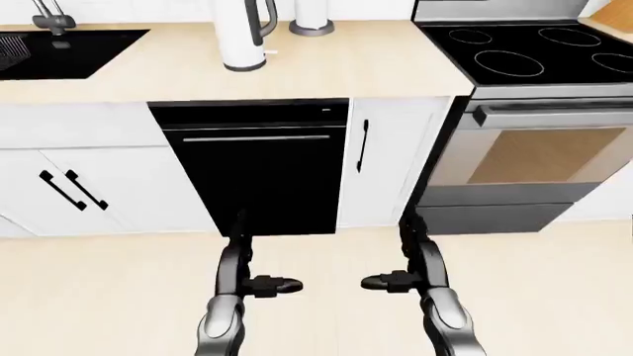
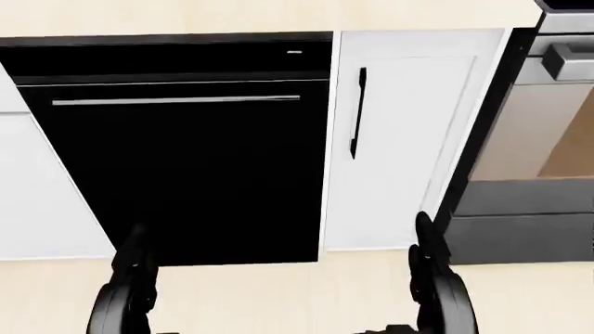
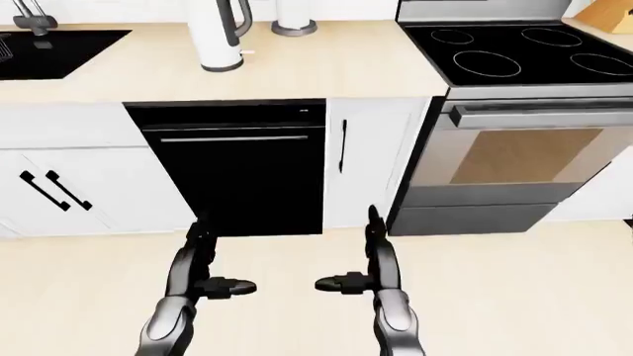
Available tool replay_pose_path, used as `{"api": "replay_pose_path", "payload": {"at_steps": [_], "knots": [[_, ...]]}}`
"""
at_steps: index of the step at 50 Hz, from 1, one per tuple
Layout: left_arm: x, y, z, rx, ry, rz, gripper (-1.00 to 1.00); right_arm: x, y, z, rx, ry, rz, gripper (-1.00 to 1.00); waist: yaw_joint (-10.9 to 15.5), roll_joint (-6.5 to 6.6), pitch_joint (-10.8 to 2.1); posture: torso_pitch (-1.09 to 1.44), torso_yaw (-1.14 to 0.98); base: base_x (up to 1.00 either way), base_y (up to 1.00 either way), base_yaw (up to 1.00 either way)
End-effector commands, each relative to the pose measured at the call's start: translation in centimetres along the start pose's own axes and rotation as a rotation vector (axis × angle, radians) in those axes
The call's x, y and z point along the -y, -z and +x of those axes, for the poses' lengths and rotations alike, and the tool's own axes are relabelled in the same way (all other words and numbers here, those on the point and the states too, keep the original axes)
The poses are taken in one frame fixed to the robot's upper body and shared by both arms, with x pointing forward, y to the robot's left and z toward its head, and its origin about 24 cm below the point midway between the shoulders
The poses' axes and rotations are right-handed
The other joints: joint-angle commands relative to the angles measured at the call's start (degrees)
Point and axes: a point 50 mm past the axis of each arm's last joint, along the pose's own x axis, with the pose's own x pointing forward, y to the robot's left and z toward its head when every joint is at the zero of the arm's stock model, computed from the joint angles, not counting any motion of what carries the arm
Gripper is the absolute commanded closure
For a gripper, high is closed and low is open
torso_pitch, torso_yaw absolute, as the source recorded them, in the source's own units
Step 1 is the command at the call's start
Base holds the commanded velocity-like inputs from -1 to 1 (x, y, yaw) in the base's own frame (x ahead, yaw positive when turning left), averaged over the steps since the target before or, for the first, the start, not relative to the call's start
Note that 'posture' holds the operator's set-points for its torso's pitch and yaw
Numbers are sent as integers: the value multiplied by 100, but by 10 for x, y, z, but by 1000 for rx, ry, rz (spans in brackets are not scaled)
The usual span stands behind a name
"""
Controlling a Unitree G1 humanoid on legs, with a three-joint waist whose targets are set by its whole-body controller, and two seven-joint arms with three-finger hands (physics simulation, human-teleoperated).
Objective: Press the button to open the lid of the electric kettle.
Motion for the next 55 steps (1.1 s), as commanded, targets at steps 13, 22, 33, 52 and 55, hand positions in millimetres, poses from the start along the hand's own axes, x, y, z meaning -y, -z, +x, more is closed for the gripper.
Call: {"api": "replay_pose_path", "payload": {"at_steps": [13, 22, 33, 52, 55], "knots": [[-19, -63, 4, 238, -50, 23, -100, 16, -63, 11, 201, 23, 5, -100, 51, -31, -470, 0, 0, 0, 0, 0], [-32, -113, -8, 343, -85, 31, -100, 34, -113, 12, 288, 71, 17, -100, 46, -15, -520, 0, 0, 0, 0, 0], [-61, -182, -28, 515, -182, 26, -100, 59, -166, 13, 379, 142, 90, -100, 40, -11, -491, 0, 0, 0, 0, 0], [-105, -234, -55, 618, -346, 126, -100, 91, -258, -18, 548, 189, 73, -100, 66, -10, -287, 0, 0, 0, 0, 0], [-110, -236, -58, 622, -361, 111, -100, 94, -262, -19, 557, 200, 49, -100, 57, -22, -285, 0, 0, 0, 0, 0]]}}
